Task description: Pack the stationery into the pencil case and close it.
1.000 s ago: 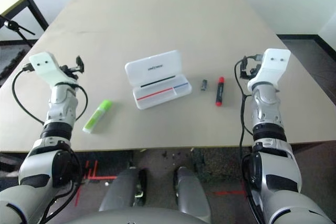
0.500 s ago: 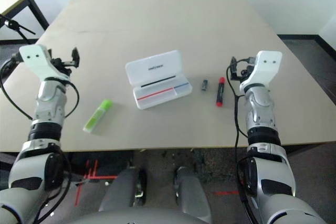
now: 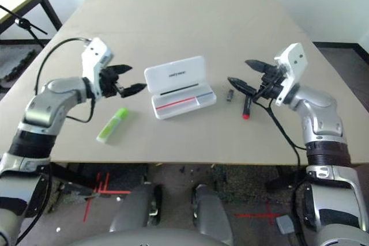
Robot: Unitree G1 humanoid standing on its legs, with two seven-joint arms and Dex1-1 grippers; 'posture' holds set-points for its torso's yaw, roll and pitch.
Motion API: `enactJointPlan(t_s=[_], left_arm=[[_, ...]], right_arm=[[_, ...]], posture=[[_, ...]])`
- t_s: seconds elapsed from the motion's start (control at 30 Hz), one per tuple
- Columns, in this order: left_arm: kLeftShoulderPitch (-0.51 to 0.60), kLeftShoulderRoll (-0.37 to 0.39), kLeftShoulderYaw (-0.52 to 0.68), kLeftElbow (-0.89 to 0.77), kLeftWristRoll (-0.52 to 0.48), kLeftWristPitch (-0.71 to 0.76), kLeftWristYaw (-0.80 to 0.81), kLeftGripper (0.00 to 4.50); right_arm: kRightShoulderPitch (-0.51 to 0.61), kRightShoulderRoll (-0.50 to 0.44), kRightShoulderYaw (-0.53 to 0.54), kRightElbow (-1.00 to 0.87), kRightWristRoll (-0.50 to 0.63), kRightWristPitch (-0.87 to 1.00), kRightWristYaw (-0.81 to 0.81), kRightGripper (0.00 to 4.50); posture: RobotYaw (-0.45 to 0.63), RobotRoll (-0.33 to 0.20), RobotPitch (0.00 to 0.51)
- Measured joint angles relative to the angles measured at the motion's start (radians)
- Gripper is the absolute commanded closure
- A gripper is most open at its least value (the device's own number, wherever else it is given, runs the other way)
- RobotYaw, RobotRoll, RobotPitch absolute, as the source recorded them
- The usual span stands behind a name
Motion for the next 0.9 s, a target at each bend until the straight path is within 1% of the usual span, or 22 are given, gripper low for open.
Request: enactJointPlan(t_s=[0.2, 0.33, 0.43, 0.63, 0.9], left_arm=[[-0.086, -0.034, -0.129, -0.007, 0.037, 0.143, -0.056, 0.05], [-0.105, -0.071, -0.187, -0.037, 0.037, 0.299, -0.066, 0.05], [-0.12, -0.106, -0.221, -0.062, 0.038, 0.371, -0.059, 0.05], [-0.125, -0.122, -0.278, -0.118, 0.042, 0.424, -0.036, 0.05], [-0.092, -0.128, -0.321, -0.137, 0.048, 0.429, -0.025, 0.05]], right_arm=[[0.008, -0.044, 0.004, -0.044, 0.011, 0.053, 0.089, 0.0], [0.024, -0.077, 0.006, -0.054, 0.011, 0.068, 0.141, 0.0], [0.028, -0.11, 0.007, -0.054, 0.01, 0.075, 0.18, 0.0], [0.031, -0.124, 0.007, -0.054, 0.009, 0.079, 0.193, 0.0], [0.052, -0.124, 0.005, -0.07, 0.01, 0.081, 0.176, 0.0]], posture=[[0.27, 0.0, 0.093], [0.25, 0.0, 0.099], [0.24, 0.0, 0.103], [0.23, 0.0, 0.108], [0.22, 0.0, 0.106]])
